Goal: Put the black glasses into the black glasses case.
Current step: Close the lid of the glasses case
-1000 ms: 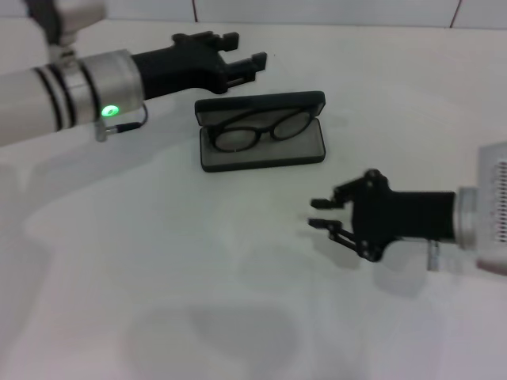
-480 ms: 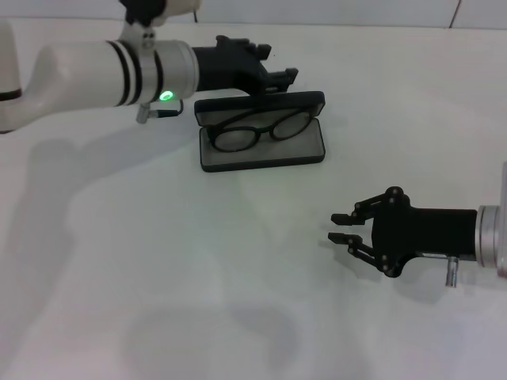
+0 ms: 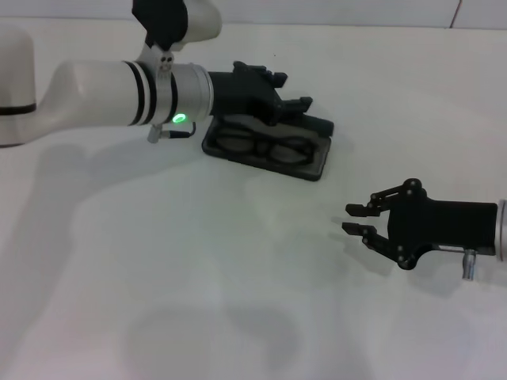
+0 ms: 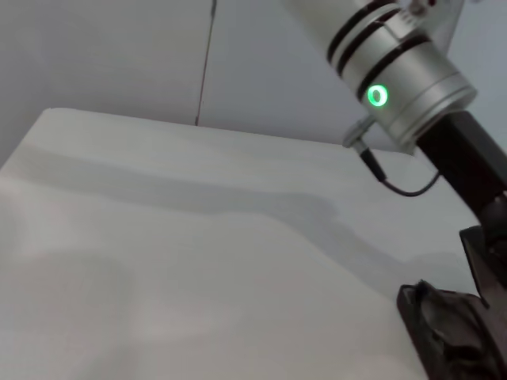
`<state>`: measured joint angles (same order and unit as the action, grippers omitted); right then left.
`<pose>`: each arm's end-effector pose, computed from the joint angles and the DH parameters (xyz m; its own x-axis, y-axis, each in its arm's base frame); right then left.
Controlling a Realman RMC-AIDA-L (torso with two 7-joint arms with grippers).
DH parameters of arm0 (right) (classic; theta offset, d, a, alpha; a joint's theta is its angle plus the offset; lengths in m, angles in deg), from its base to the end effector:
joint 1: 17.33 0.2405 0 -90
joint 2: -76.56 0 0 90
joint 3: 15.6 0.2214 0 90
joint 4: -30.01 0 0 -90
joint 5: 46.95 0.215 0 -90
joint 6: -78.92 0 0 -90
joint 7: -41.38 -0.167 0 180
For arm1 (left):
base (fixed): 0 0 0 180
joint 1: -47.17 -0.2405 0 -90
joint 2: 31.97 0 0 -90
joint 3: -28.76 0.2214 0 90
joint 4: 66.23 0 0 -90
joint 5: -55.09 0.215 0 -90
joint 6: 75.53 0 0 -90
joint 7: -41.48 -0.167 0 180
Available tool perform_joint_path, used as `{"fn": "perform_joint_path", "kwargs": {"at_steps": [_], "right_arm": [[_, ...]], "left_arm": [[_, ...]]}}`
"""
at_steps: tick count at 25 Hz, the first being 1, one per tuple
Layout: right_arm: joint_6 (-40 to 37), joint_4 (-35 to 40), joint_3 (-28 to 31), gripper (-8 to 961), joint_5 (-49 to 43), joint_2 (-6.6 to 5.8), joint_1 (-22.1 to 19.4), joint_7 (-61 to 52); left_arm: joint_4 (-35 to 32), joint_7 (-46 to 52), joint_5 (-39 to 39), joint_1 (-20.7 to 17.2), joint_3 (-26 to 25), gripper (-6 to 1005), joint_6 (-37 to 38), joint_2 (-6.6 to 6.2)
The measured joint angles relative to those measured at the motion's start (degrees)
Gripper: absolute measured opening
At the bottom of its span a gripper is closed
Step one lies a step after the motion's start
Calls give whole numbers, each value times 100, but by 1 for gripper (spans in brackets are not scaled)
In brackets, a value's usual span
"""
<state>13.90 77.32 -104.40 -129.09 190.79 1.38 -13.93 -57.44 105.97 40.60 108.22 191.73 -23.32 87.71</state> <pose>0.2160 0.3128 -0.0560 0.9508 0.1130 -0.2884 0.0052 -0.9367 -0.3501 -0.1701 0.4199 -0.0903 0.8994 0.2798 0.3359 0.4030 -0.8283 -0.3891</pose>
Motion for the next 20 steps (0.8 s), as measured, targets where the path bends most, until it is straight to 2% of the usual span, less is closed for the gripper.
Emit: {"fn": "perform_joint_path", "kwargs": {"at_steps": [20], "right_arm": [[29, -65, 13, 266, -82, 8, 55, 74]], "left_arm": [[-17, -43, -139, -365, -1, 639, 25, 2]]}}
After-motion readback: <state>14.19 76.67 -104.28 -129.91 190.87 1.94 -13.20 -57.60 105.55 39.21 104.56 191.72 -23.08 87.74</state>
